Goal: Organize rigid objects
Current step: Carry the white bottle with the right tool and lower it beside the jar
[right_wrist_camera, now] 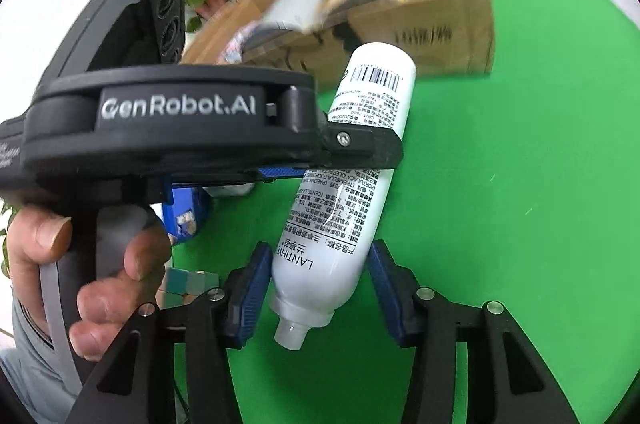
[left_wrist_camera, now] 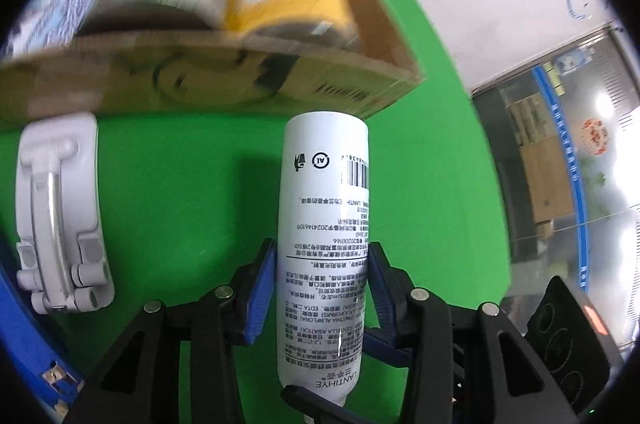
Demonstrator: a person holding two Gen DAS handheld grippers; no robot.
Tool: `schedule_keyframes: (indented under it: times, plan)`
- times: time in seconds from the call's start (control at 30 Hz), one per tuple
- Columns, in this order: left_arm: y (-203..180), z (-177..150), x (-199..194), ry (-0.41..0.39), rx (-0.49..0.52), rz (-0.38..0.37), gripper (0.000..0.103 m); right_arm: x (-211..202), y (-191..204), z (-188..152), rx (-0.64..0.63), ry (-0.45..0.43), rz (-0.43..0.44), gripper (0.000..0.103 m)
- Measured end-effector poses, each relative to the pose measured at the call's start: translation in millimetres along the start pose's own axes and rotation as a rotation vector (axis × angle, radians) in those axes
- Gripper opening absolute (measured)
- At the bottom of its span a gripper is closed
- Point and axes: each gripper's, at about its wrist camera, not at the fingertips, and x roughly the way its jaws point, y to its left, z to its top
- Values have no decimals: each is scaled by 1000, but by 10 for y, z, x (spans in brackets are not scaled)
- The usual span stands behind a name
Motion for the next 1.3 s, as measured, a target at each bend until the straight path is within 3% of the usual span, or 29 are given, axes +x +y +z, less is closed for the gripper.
schedule_keyframes:
  times: [0.13, 0.23, 0.4, 0.63, 0.77, 0.9, 1.0, 1.17, 1.3]
  plan:
    - [-373, 236, -263, -101, 78, -8, 43, -355, 86, 233, -68, -81, -25, 47]
    - [-631, 574, -493, -170, 140, -11, 43, -608, 153, 586, -134, -147, -45, 47]
    - [-734, 1167, -573, -189, 151, -22, 43, -753, 136, 1246, -156, -205, -58, 47]
    - [-642, 1725, -209, -118, 112, 6, 43, -540, -113, 1948, -183, -87, -53, 47]
    - [-379, 1974, 89, -60, 36, -4, 43, -223, -352, 2249, -174, 3, -58, 47]
    - [-295, 2026, 317, -23, 5, 17, 43, 12, -530, 2352, -179, 74, -62, 47]
    - [-214, 2073, 425, 0, -45, -13, 43, 127, -615, 2451, -166, 95, -78, 46]
    - [-260, 2125, 510, 33, 10, 24, 43, 257, -642, 2407, -190, 124, -171, 45]
    - [-226, 2131, 475, 62, -4, 14, 44, 225, -642, 2437, -174, 121, -166, 45]
